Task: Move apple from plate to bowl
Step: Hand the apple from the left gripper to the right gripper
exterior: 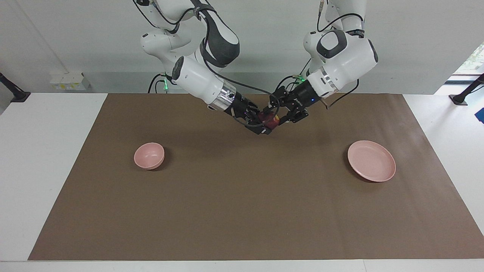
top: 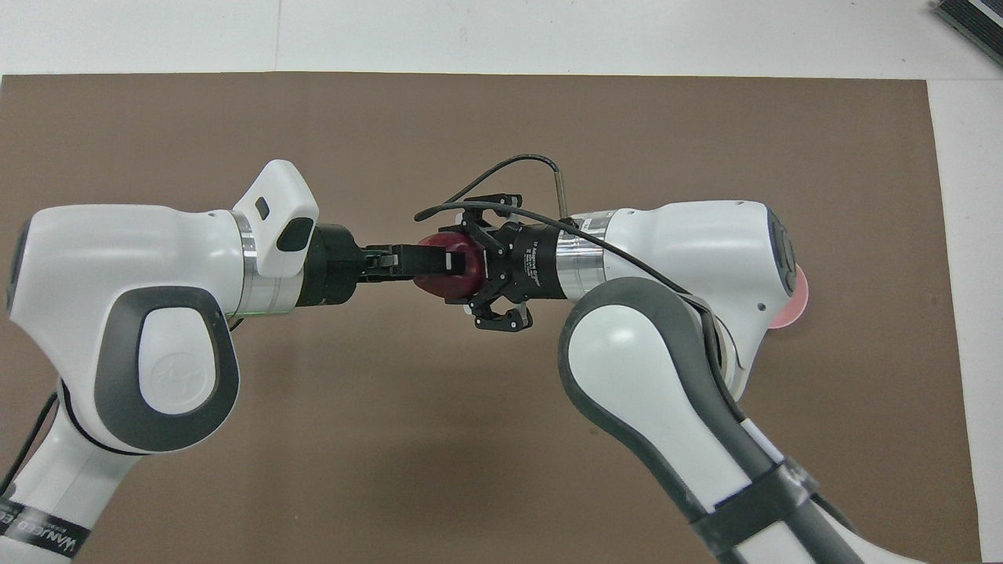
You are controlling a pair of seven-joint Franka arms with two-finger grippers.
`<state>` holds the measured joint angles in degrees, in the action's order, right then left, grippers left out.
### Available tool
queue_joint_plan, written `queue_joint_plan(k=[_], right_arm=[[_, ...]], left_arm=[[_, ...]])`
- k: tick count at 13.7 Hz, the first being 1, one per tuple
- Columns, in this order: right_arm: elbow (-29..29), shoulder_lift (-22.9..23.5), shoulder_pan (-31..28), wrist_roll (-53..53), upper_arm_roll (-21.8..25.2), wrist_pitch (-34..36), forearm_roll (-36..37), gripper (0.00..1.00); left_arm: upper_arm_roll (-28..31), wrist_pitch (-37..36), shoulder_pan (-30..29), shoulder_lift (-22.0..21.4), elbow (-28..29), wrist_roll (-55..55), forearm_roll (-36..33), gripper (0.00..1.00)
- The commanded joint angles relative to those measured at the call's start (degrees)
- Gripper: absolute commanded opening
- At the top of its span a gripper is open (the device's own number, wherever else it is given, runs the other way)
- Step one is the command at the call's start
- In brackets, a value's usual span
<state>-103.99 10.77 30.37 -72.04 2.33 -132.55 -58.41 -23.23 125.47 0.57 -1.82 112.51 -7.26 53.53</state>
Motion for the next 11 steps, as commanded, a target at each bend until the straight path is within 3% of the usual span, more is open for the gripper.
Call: queue_joint_plan(k=[1, 5, 11], right_arm=[[-1.03, -1.01, -0.40, -0.56, 0.04, 0.71, 2.24, 0.00], [-2.70, -1.80, -2.68, 2.07, 0.04, 3.95, 8.21, 0.00], [-4.29, -3.03, -10.31, 15.93, -0.05, 18.16, 24.72, 0.00]], left_arm=[[0.12, -1.54, -0.48, -1.08, 0.07, 1.89, 0.44, 1.00], [0.29, -0.49, 0.04, -0.99, -0.19, 3.47, -2.18, 1.00], [0.11, -4.08, 0.13, -0.64, -1.07, 3.48, -23.09, 1.00]])
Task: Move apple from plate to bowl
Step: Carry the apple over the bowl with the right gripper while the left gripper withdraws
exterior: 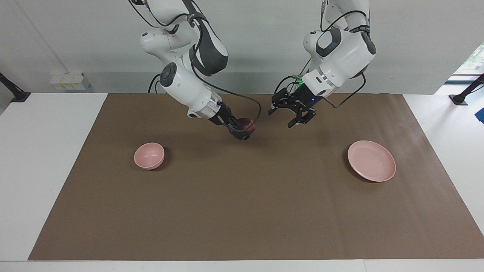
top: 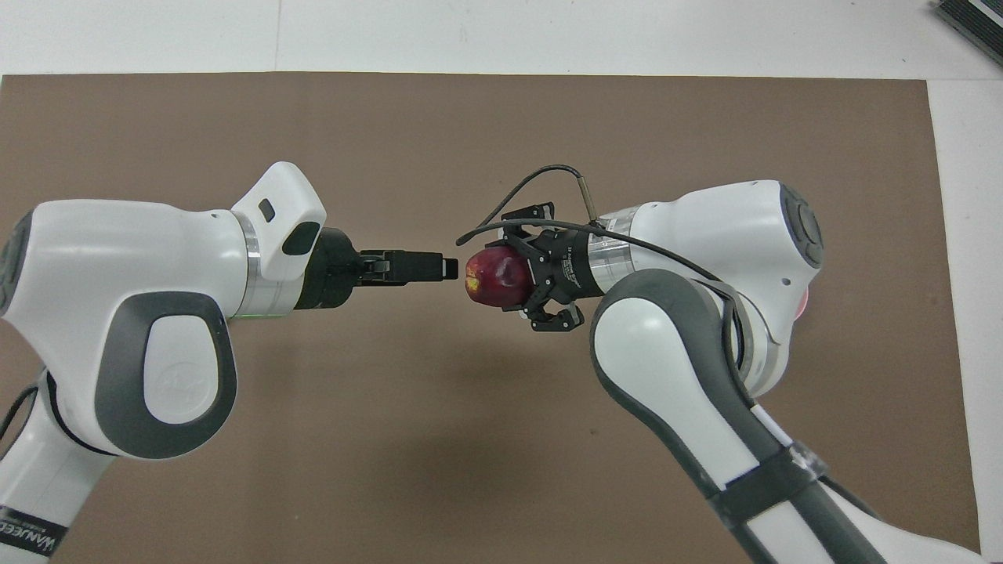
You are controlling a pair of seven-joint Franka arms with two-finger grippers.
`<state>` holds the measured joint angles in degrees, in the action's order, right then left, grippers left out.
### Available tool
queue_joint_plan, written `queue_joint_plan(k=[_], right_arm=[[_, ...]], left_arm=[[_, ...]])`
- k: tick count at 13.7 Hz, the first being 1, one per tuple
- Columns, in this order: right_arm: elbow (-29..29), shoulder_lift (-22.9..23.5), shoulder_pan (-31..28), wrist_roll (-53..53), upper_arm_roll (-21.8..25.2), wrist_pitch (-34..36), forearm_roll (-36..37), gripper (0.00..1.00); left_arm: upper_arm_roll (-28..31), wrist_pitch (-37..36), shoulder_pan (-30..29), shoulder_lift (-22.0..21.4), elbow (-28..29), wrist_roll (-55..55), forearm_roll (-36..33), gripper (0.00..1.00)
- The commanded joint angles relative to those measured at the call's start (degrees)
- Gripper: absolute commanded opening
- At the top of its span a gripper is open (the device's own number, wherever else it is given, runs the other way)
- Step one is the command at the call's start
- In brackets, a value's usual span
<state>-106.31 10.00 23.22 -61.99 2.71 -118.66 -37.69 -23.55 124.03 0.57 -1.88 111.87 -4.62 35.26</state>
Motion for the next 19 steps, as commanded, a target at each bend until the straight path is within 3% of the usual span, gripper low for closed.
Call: queue_joint_plan(k=[1, 5, 8, 12, 16, 19], right_arm=[[-1.97, -2.44, -4.92, 10.62, -0.34, 7.44, 6.20, 0.00], [-4.24, -3.40, -11.42, 25.12, -0.43, 9.67, 20.41, 0.00], [-5.40, -3.49, -18.28, 38.93, -0.34, 8.89, 22.91, 0.00], [-5.31, -0.60, -22.51, 47.47, -0.43, 1.61, 31.09, 0.00], [-5.39, 2.05, -23.40, 49.78, -0.43, -2.19, 31.89, 0.00], [-7.24, 2.39, -24.45, 51.97, -0.43, -3.68, 31.89, 0.00]], left_arm=[[0.52, -4.05, -0.65, -0.66, -0.33, 0.84, -5.98, 1.00], [1.31, -10.64, -7.16, -0.66, -0.33, 0.93, -9.48, 1.00], [1.13, -11.00, -8.13, 0.21, -2.43, 0.75, -21.95, 1.00], [1.31, -11.79, -12.60, 0.74, -4.80, 0.49, -26.28, 1.00], [1.75, -21.61, -12.79, 6.79, -19.19, 0.49, -33.49, 1.00], [11.99, -28.29, -5.71, 6.46, -25.28, 0.22, -33.76, 1.00]])
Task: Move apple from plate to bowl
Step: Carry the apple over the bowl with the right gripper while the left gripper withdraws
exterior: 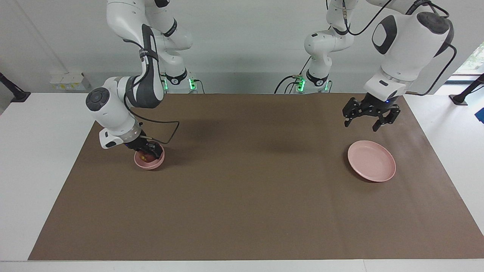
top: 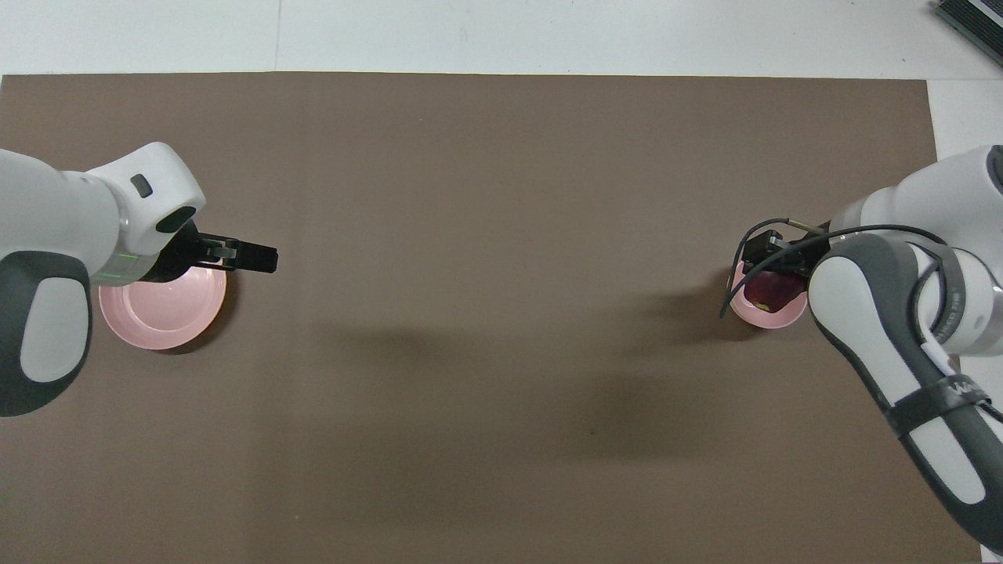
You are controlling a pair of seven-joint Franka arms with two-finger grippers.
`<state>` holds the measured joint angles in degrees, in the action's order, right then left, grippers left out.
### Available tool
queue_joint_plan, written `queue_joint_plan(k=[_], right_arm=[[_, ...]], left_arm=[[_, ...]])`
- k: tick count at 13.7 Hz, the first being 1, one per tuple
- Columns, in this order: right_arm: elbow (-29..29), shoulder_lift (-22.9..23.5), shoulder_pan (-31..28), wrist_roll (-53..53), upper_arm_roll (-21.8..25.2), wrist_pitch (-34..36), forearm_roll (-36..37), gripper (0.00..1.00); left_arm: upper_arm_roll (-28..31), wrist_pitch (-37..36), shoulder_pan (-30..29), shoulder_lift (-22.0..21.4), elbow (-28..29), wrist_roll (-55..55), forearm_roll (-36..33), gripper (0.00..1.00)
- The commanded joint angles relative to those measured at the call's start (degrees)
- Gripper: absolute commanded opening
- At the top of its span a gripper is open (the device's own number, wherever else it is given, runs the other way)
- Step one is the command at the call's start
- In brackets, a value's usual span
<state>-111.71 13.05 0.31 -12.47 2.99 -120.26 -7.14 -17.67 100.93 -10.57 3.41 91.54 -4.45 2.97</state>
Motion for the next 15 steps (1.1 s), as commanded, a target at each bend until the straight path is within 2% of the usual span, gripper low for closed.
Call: queue_joint_plan(k=[1, 2, 4, 6, 9, 12, 15], right_arm=[[-2.10, -0.39, -1.80, 2.79, -0.70, -2.69, 1.34, 0.04], [-2.37, -0.30, -2.15, 3.23, -0.70, -2.78, 1.34, 0.07], [-2.37, 0.13, -2.59, 3.41, -0.70, -2.78, 1.34, 0.18], [-2.37, 0.75, -2.50, 2.89, -0.70, -3.31, 1.34, 0.35], [-2.20, 0.93, -2.33, 1.75, -0.79, -3.57, 1.34, 0.68], [-1.41, 0.67, -1.71, 0.86, -0.79, -2.35, 1.34, 1.00], [2.10, -0.83, -1.28, 0.86, -0.71, 2.21, 1.43, 1.00]], left_arm=[[10.24, -8.96, 9.13, 0.99, -6.53, 0.05, -1.13, 1.00], [13.07, -11.95, 11.95, 0.21, -8.46, -0.12, -0.60, 1.00], [14.50, -16.01, 15.57, -0.24, -11.89, -0.04, -0.60, 1.00], [15.81, -18.39, 17.33, -0.15, -14.28, 0.05, -0.60, 1.00], [21.60, -19.62, 21.82, -1.38, -14.11, 0.23, -1.74, 1.00], [21.44, -20.24, 20.86, -3.49, -12.27, 0.32, -1.21, 1.00], [21.79, -20.95, 20.86, -4.11, -11.47, 0.31, -1.65, 1.00]])
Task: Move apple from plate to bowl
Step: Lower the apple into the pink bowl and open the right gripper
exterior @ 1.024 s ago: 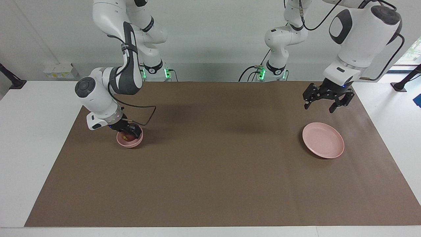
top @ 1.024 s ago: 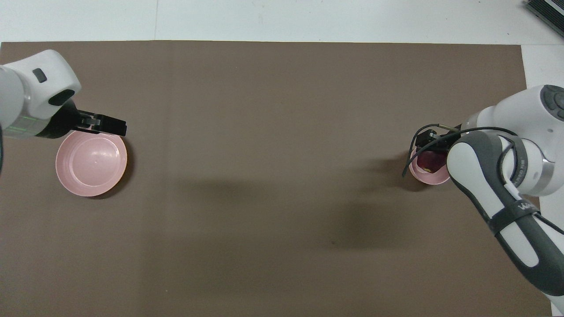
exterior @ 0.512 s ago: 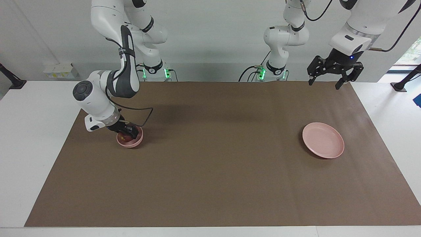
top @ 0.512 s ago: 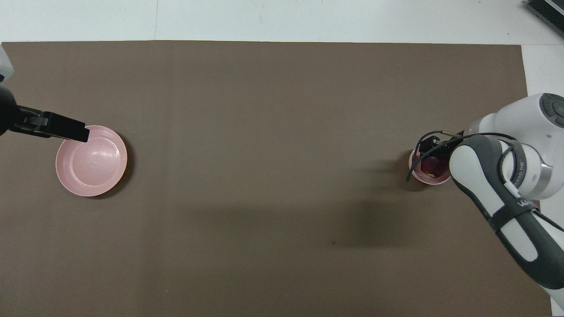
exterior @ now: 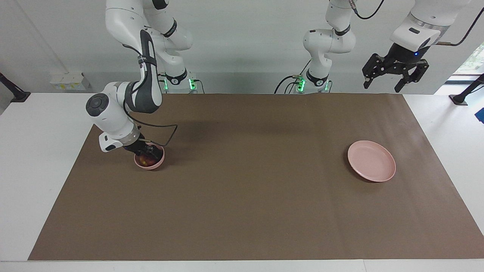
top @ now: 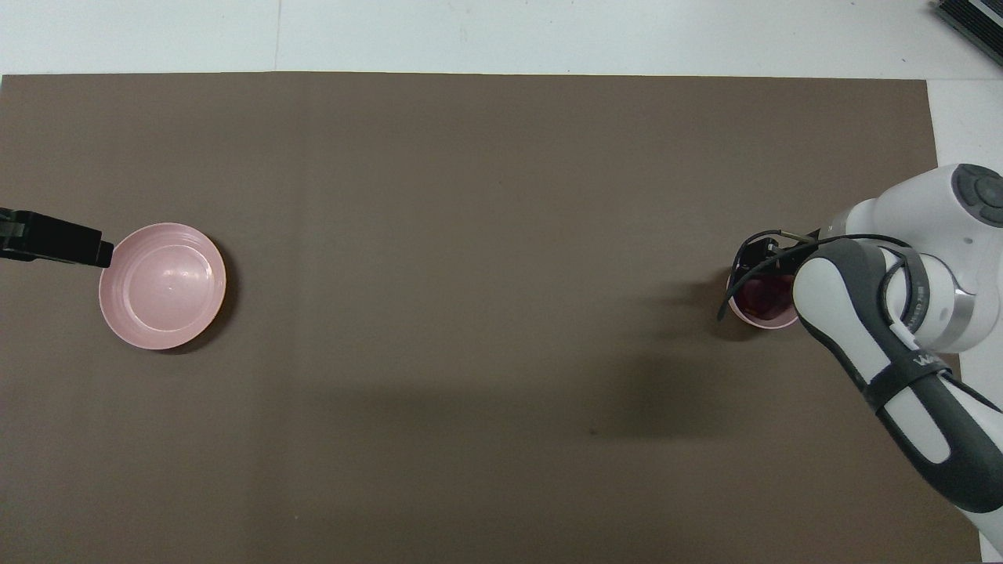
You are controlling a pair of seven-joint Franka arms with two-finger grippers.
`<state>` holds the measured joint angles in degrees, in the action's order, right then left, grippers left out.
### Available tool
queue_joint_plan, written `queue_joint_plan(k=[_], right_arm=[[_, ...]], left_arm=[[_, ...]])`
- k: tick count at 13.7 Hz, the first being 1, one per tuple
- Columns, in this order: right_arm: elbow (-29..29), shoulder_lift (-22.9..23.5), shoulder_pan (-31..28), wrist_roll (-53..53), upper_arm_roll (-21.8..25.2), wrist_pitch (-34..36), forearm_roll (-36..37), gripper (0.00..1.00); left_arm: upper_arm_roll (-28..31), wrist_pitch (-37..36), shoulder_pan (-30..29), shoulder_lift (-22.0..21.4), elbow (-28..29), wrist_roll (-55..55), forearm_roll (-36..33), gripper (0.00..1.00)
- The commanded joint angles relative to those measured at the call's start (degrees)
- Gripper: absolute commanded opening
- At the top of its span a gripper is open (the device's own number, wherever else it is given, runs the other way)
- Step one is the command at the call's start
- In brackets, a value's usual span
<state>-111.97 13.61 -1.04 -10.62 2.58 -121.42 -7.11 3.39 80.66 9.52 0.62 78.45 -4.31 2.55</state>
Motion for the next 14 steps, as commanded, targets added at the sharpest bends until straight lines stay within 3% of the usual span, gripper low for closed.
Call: queue_joint_plan(k=[1, 7, 11, 14], right_arm=[[3.85, -1.74, 0.08, -0.98, -0.29, 5.21, 1.83, 1.00], [6.59, -12.18, 1.31, -0.81, -0.73, 14.00, 7.62, 1.00], [14.66, -15.80, 1.31, -0.98, -1.26, 27.08, 8.51, 1.00], [13.37, -19.05, 4.54, -4.39, -1.88, 30.36, 9.65, 1.00]], left_arm=[[0.83, -0.68, 0.68, -1.41, 1.70, 0.18, -1.31, 1.00], [1.09, -2.61, 0.24, -2.89, 3.80, -2.02, -2.90, 1.00], [1.27, -2.08, -1.34, -2.82, 3.90, -6.58, -2.90, 1.00], [1.09, -0.77, -1.34, -2.81, 3.90, -6.42, -2.55, 1.00]])
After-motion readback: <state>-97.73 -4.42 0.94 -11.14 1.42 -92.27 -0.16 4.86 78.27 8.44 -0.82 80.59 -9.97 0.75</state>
